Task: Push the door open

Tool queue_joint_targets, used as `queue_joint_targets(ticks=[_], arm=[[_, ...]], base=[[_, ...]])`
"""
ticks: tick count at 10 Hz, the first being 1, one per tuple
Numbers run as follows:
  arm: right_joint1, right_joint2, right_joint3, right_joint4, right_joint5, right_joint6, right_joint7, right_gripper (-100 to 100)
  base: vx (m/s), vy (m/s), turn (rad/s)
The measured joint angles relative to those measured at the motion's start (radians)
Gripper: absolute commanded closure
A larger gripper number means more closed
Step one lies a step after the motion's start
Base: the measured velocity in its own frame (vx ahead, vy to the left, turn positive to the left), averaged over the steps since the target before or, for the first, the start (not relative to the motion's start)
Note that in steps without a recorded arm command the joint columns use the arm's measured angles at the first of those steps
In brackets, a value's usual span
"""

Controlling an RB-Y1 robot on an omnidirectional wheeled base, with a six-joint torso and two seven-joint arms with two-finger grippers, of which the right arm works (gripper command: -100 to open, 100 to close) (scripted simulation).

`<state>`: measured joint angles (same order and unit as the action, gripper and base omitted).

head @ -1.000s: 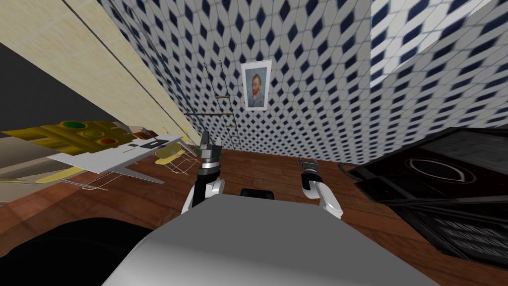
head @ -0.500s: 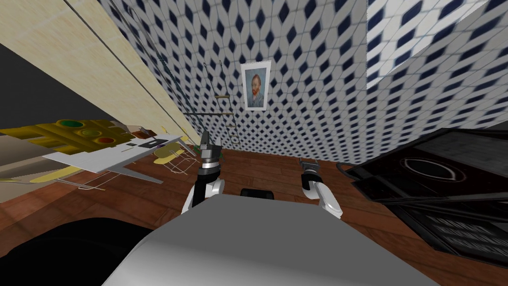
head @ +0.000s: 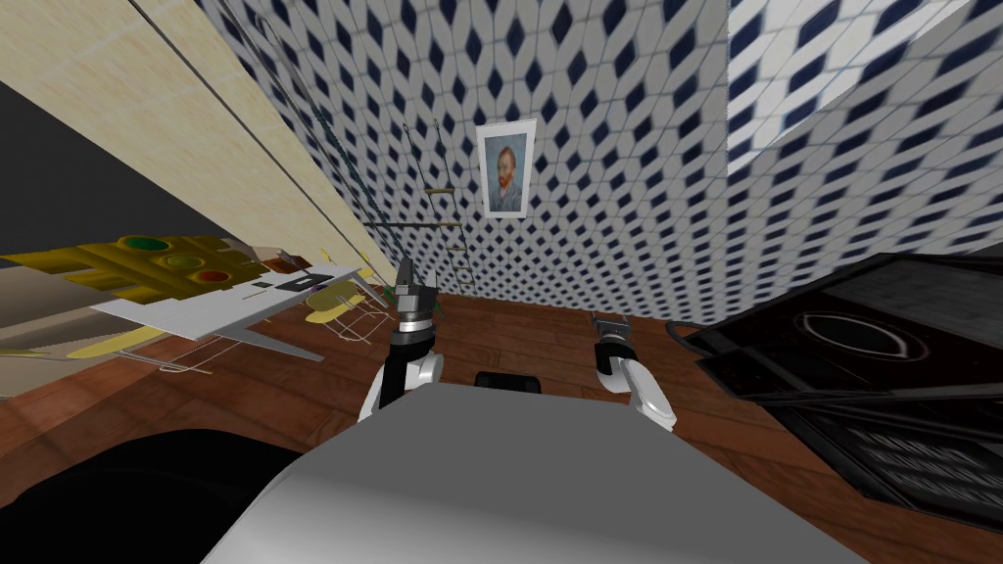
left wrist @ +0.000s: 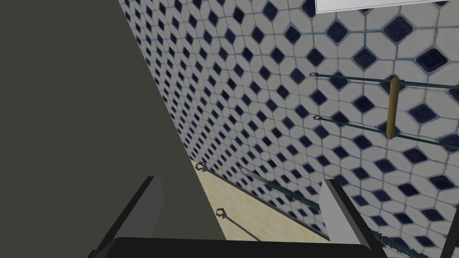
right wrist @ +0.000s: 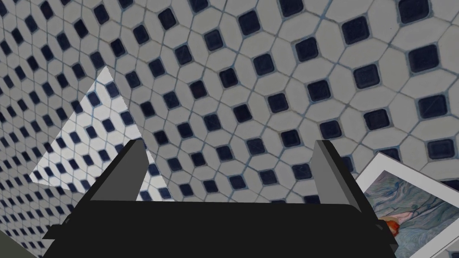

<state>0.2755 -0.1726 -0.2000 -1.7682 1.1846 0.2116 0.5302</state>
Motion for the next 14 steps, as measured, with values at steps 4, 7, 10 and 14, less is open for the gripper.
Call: queue_joint_targets(ticks=[4,7,10,14], arm=[[-0.008,0.000,0.013,0.018,-0.060,-0.039,0.012,-100],[-0.009,0.000,0.014,0.021,-0.063,-0.041,0.013,-100],[-0.009,0.000,0.014,0.021,-0.063,-0.041,0.013,-100],[-0.013,-0.001,0.019,0.029,-0.056,-0.028,0.019,-100]], base=[[-0.001,-0.001,-0.003],[-0.003,-0.005,-0.015],[0.001,0.001,0.004],[-0.010,-0.016,-0.044]])
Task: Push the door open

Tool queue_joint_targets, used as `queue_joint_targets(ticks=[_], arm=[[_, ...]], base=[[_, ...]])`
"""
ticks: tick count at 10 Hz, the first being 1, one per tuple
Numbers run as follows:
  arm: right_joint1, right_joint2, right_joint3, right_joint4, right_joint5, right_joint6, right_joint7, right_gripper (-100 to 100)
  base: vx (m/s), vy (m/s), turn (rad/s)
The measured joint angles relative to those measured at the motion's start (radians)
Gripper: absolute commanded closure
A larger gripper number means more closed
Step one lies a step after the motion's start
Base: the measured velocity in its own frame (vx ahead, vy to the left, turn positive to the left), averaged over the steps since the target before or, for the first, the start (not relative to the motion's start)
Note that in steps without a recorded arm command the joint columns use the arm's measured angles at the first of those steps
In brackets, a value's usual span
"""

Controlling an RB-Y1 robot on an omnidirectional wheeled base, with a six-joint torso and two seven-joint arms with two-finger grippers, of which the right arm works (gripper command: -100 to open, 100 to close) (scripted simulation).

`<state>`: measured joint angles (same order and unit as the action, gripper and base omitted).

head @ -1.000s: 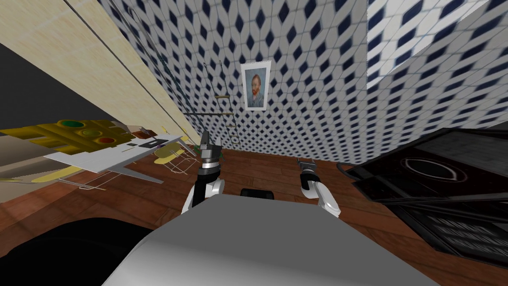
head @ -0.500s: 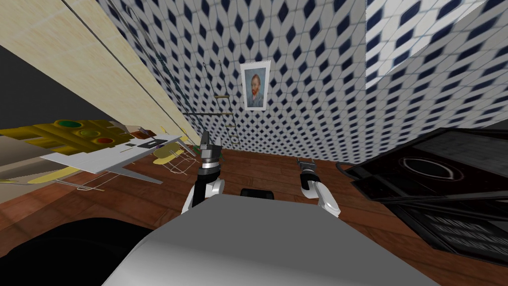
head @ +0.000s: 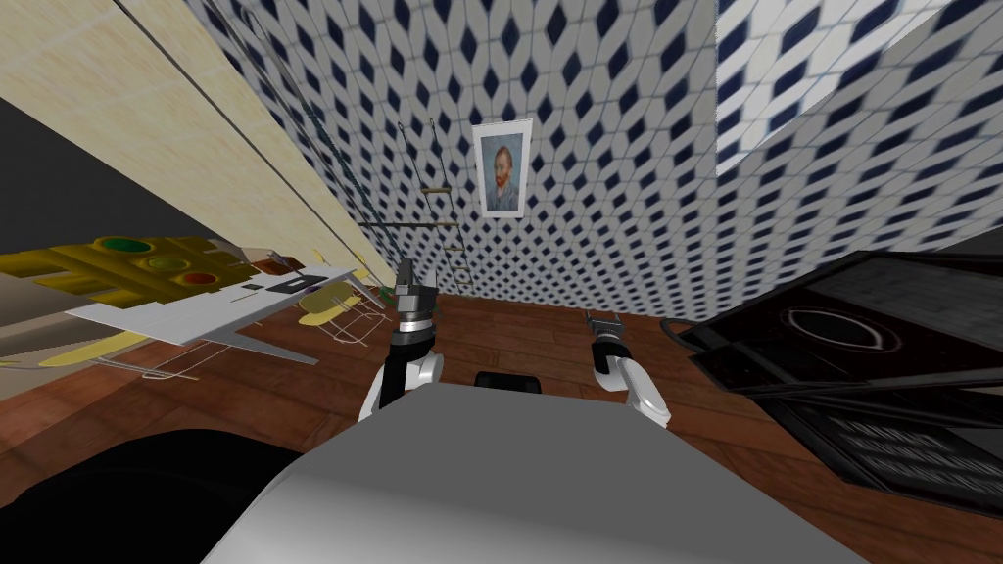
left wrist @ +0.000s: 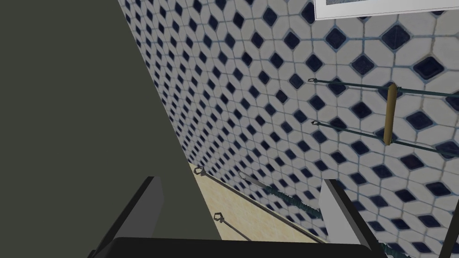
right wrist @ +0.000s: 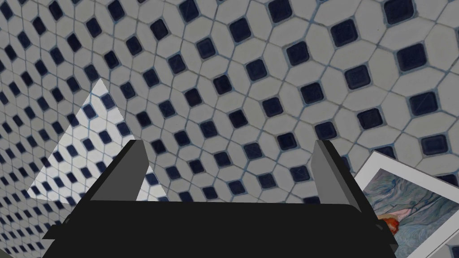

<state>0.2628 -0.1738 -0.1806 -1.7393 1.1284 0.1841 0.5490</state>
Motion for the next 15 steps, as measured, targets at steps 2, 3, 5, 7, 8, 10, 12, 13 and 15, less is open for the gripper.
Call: queue_joint_targets(ticks=[2,3,5,7,8,10,12,13,15], arm=[[-0.003,0.001,-0.001,0.005,0.004,0.001,0.001,-100],[-0.004,0.001,-0.001,0.006,0.005,0.001,0.001,-100],[-0.004,0.001,-0.001,0.006,0.005,0.002,0.001,-100],[-0.004,0.001,-0.001,0.007,0.005,0.002,0.001,-100],[-0.004,0.001,-0.001,0.007,0.005,0.002,0.001,-100],[-0.004,0.001,-0.001,0.007,0.005,0.002,0.001,-100],[-0.009,0.002,-0.010,0.014,-0.008,-0.005,0.003,-100],[-0.015,0.003,-0.021,0.024,-0.016,-0.015,0.003,-100],[-0.018,0.001,-0.024,0.027,-0.023,-0.019,0.003,-100]], base=[[-0.002,-0.003,-0.008],[0.008,0.012,0.034],[-0.005,-0.009,-0.024],[0.004,0.007,0.020],[0.000,0.000,0.000],[0.000,0.000,0.000],[-0.004,-0.006,-0.017],[-0.003,-0.005,-0.014],[0.006,0.010,0.029]])
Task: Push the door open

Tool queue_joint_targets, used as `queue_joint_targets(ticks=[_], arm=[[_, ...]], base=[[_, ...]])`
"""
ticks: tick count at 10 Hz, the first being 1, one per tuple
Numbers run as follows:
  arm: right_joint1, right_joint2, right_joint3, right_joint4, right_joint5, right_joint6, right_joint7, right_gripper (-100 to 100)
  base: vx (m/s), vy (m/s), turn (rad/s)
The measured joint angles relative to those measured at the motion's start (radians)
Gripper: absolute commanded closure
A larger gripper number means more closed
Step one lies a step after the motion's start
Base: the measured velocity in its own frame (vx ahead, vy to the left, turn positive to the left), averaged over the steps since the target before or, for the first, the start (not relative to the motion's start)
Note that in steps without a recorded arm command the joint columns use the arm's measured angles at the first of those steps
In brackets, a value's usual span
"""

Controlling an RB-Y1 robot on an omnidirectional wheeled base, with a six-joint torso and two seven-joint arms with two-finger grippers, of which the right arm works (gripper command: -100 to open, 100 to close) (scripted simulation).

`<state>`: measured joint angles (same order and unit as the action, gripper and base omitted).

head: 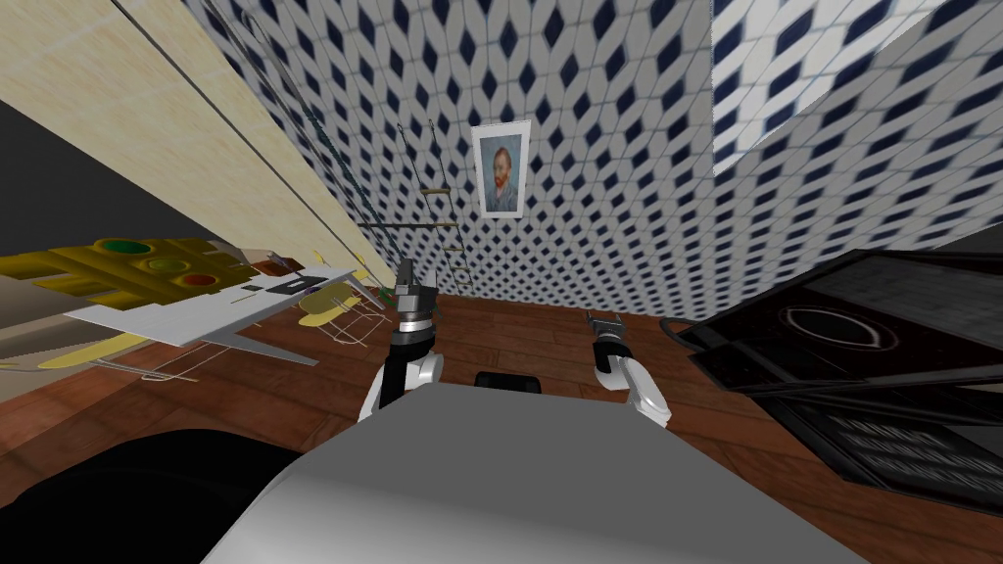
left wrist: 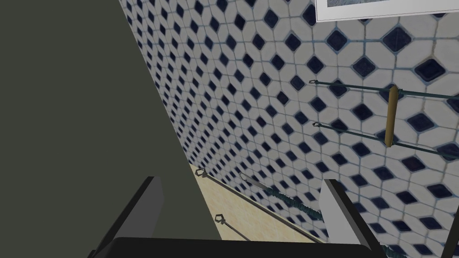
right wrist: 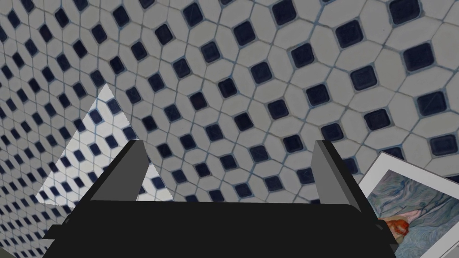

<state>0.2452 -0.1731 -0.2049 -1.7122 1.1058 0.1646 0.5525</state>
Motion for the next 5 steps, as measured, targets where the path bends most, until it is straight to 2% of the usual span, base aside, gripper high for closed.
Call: queue_joint_targets(ticks=[5], arm=[[-0.001,0.000,0.000,0.000,0.000,0.000,0.000,-100]], base=[[-0.002,-0.004,-0.010]])
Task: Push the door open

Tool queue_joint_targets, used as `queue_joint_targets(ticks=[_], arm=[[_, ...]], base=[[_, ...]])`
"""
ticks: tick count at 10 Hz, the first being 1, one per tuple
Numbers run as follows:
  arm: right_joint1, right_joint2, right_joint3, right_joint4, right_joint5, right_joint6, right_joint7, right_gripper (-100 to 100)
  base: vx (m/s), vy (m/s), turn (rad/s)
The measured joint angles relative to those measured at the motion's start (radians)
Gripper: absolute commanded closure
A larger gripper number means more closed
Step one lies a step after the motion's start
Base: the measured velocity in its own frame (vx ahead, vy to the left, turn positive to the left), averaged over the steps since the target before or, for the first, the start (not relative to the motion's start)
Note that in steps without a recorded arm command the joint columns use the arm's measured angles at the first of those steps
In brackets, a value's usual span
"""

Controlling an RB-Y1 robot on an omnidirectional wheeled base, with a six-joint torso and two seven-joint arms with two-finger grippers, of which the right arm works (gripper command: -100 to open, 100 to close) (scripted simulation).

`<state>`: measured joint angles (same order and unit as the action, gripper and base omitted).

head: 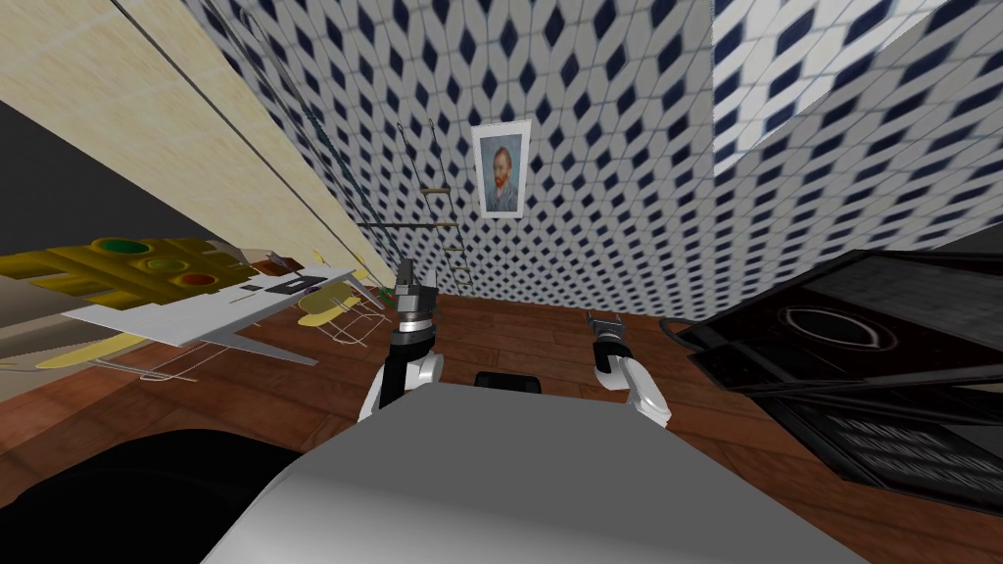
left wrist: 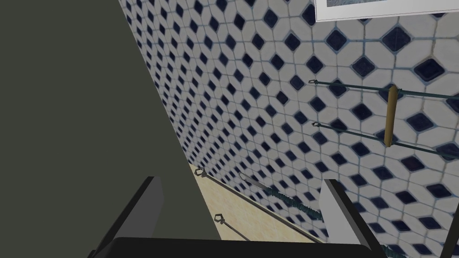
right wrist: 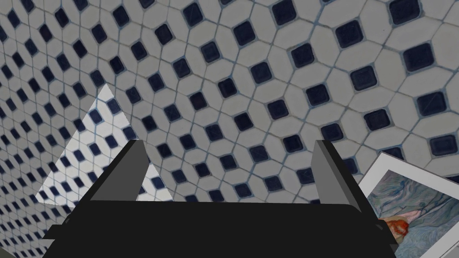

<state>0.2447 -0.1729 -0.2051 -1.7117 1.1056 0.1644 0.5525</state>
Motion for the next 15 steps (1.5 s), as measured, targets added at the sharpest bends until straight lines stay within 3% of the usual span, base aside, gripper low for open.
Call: queue_joint_targets(ticks=[5,11,13,15], arm=[[0.001,0.000,0.006,0.006,0.010,0.017,0.008,-100],[0.002,0.000,0.006,0.006,0.010,0.018,0.008,-100],[0.002,0.000,0.005,0.014,0.021,0.014,0.007,-100],[0.007,0.003,-0.004,0.037,0.059,-0.006,0.000,-100]], base=[[-0.004,-0.006,-0.016],[-0.001,-0.002,-0.005],[-0.049,-0.037,-0.234],[-0.041,-0.080,-0.249]])
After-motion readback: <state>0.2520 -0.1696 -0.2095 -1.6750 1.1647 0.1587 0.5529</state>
